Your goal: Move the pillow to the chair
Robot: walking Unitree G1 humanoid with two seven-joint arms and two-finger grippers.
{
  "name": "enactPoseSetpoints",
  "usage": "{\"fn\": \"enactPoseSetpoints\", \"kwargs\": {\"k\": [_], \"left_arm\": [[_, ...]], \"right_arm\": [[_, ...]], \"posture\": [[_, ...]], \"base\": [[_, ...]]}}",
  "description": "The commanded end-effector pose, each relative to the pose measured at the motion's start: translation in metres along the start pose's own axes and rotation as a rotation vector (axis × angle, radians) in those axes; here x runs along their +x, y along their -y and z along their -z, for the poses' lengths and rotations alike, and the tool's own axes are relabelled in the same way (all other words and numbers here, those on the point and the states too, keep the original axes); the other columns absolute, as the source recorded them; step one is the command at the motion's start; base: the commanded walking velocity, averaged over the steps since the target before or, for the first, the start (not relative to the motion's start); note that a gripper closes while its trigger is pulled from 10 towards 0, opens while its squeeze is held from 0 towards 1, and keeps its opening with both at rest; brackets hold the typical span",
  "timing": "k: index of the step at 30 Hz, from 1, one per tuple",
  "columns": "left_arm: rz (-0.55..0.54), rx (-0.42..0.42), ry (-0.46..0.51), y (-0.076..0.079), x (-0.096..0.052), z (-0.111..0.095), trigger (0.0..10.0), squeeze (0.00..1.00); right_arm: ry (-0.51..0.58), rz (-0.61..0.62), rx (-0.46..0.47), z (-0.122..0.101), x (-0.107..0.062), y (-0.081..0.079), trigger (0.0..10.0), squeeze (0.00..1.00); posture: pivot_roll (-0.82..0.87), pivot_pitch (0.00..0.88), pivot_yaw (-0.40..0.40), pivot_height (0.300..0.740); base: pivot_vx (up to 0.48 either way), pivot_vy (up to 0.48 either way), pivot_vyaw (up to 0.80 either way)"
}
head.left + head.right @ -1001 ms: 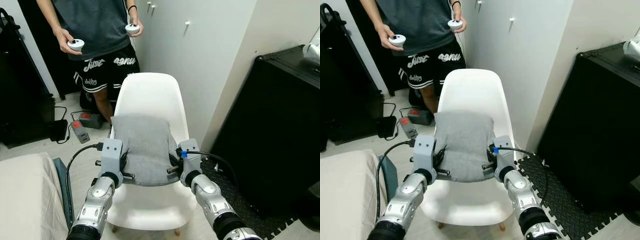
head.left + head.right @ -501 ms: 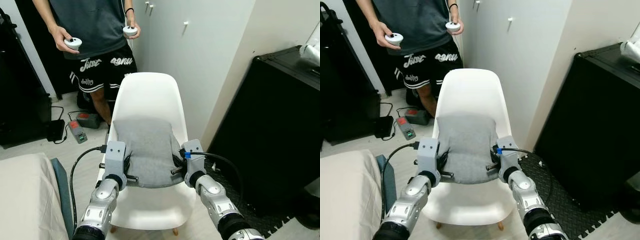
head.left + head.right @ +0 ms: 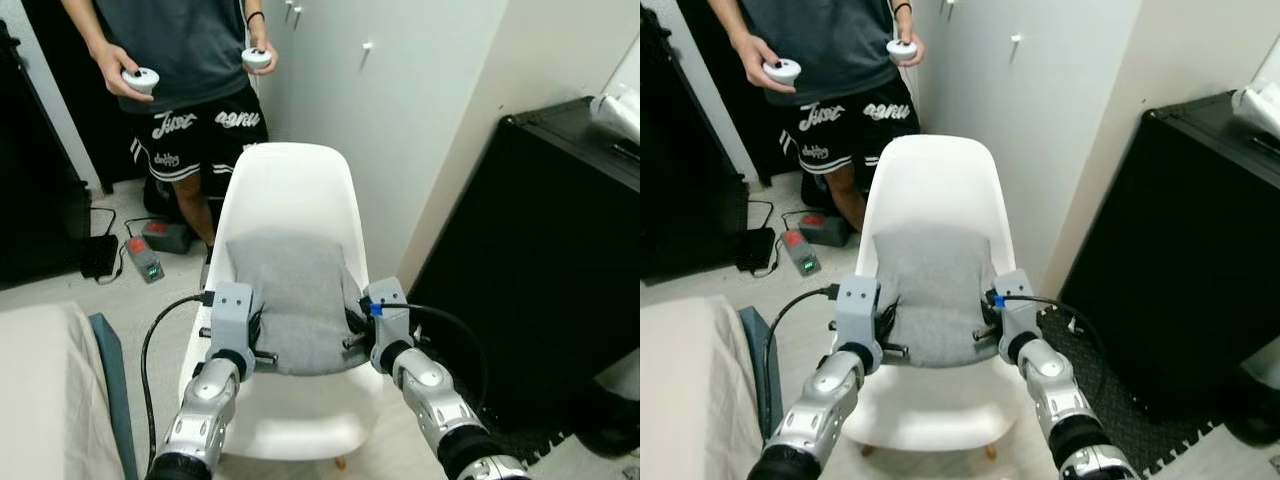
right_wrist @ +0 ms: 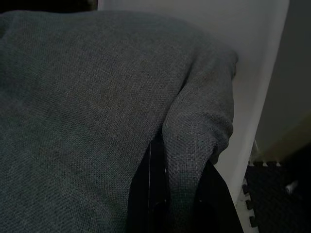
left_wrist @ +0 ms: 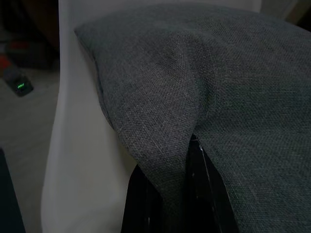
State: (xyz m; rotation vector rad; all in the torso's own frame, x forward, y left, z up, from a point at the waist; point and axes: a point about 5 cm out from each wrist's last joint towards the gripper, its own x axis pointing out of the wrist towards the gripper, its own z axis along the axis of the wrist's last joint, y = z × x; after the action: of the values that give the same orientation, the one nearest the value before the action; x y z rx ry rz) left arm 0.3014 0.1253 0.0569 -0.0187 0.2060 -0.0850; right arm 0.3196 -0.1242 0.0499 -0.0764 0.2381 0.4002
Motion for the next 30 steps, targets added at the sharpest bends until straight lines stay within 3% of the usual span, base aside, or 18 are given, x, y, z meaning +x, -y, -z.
{"fn": "enactPoseSetpoints", "kwargs": {"k": [1,30], "left_arm": [[-0.08,-0.004,0.038,-0.0147,0.0005,-0.0057,10.0,0.0],[-0.099,-0.003,0.048,-0.0183,-0.0002,-0.0066,10.0,0.0]], "right_arm": [[-0.005,0.031,-0.016,0.0012,-0.0047,0.0105,10.0,0.0],[0.003,0.028,-0.011,-0.0005,-0.0034,0.0091,10.0,0.0]], "posture": [[-0.02,0.092,-0.04,0.74],[-0.02,0.081,-0.044,0.74]], "base": [[0.0,0.0,0.0],[0.0,0.0,0.0]]}}
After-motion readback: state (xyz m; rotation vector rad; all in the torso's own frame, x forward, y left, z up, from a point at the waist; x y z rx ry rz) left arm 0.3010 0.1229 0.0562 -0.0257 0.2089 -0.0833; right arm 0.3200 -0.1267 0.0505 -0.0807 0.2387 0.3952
